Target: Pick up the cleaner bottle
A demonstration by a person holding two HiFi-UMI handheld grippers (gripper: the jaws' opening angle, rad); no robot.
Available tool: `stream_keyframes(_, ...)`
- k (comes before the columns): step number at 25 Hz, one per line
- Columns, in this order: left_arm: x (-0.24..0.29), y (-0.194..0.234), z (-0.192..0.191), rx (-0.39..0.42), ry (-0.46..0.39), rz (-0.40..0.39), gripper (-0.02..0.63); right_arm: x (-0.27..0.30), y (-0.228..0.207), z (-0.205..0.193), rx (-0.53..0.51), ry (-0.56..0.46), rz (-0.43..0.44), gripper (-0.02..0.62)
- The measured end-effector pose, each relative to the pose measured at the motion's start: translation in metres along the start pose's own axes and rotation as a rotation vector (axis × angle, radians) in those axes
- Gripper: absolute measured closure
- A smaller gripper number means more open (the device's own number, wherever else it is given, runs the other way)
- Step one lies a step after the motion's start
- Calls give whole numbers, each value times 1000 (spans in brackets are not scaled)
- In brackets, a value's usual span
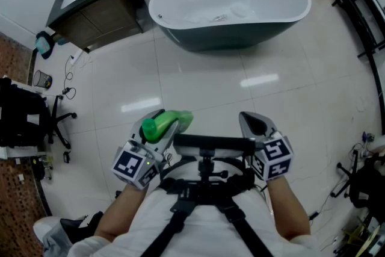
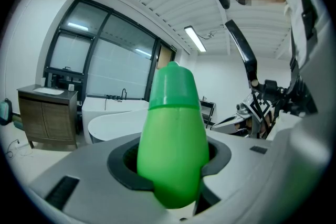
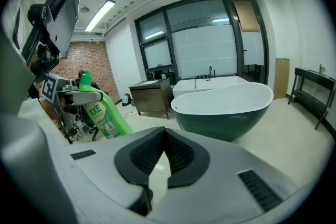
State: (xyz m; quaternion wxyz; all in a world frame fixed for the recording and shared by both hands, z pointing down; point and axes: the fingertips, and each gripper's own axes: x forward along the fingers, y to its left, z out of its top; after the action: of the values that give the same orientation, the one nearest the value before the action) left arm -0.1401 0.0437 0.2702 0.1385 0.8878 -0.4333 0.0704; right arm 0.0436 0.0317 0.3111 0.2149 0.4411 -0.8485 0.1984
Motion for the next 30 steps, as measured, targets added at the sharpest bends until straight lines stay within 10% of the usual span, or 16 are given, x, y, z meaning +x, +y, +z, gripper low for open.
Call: stream_keyframes(30, -3, 1, -3, -12, -2, 4, 425, 5, 5, -5, -43, 31, 1, 591)
